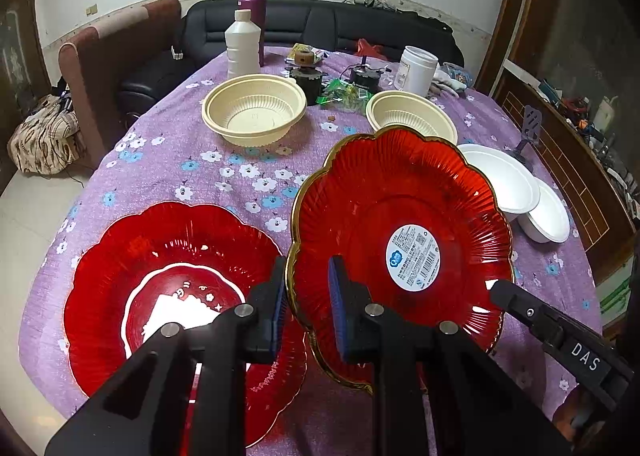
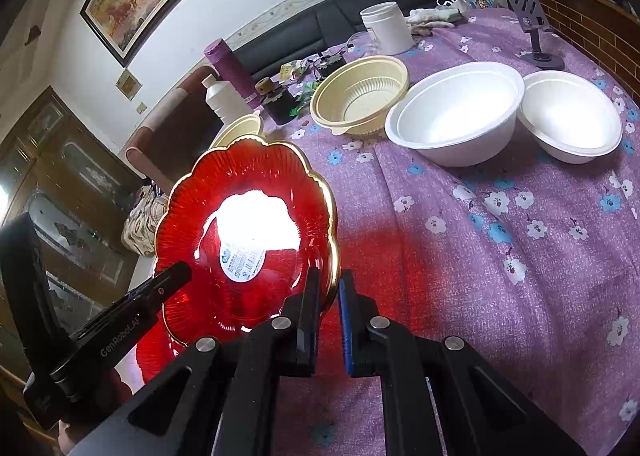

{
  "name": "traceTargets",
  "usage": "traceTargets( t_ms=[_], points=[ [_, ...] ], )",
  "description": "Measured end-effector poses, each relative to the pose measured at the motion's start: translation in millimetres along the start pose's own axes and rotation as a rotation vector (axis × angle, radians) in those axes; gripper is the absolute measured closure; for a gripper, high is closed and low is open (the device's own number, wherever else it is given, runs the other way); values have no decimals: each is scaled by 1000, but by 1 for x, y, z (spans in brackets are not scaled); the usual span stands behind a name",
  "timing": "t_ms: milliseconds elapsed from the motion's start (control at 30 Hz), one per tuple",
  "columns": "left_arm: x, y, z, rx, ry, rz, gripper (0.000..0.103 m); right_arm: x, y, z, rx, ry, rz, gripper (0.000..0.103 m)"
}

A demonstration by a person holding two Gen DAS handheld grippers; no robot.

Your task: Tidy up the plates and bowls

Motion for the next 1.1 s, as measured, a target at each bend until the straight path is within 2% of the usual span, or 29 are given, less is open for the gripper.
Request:
traceTargets(
  t_ms=[700,1100],
  points=[
    [21,10,-6,21,-75,-15,86,11,21,-6,56,-44,-9,95],
    [38,46,-4,92,-115,-78,86,-1,61,-13,141,-26,-59,95]
  ],
)
Point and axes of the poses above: each gripper's, at about its wrist camera, not at the fingertips, and x roughly against the way its jaws point, y to its left, z to its underside, the point moved 5 cm from there along -x, roughly the way its jaws point, and after that the axes turned 5 degrees about y, right-handed, at the moved point
